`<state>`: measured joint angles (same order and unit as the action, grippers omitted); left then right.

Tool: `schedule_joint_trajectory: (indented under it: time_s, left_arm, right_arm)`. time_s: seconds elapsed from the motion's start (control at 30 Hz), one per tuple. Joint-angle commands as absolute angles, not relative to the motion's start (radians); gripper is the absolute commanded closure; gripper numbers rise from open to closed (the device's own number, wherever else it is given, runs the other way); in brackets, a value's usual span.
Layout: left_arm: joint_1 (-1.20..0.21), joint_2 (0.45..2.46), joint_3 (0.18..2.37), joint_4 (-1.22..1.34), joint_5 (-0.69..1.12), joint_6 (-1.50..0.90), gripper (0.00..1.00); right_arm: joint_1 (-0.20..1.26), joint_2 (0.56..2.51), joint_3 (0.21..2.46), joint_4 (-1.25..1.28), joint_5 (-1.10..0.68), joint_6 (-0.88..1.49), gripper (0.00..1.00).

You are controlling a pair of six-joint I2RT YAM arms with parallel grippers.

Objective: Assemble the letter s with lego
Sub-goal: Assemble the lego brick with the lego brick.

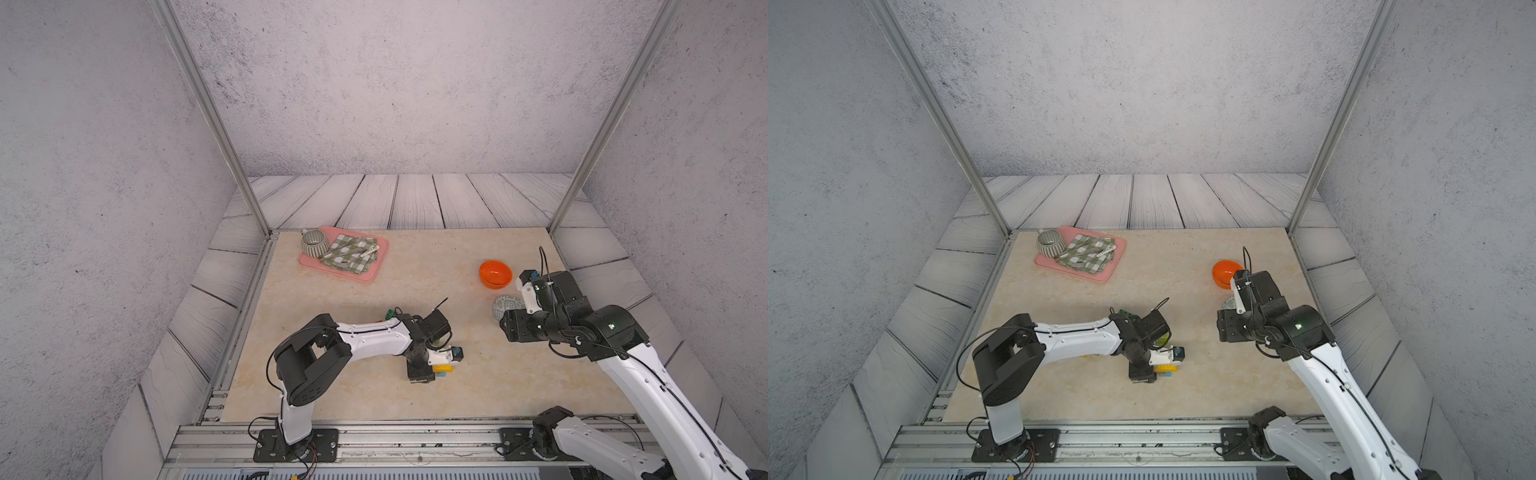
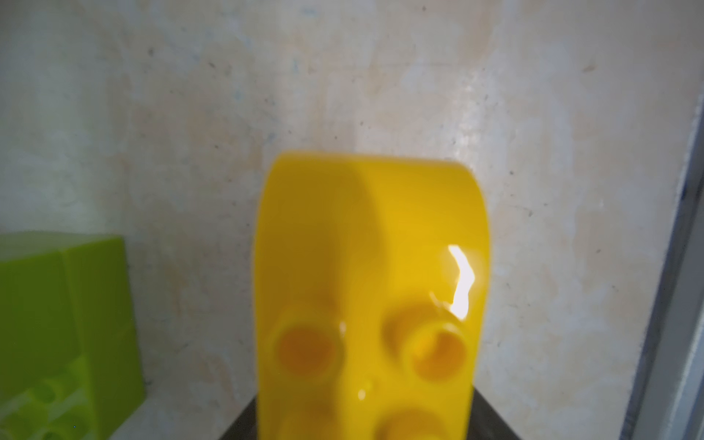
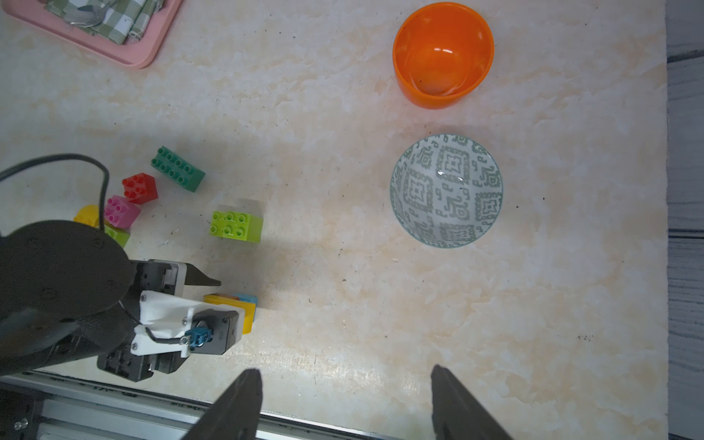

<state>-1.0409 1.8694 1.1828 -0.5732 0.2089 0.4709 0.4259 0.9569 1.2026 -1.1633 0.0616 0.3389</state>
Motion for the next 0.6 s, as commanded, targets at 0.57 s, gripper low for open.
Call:
schedule_joint_trajectory:
  time_s: [0.57]
  left_arm:
    - [-0.983,1.225,1.16,-0.618,0.074,0.267,0.02]
  right_arm:
    - [0.456,1.088,1.287,-1.105,-0.321,0.006,0.37]
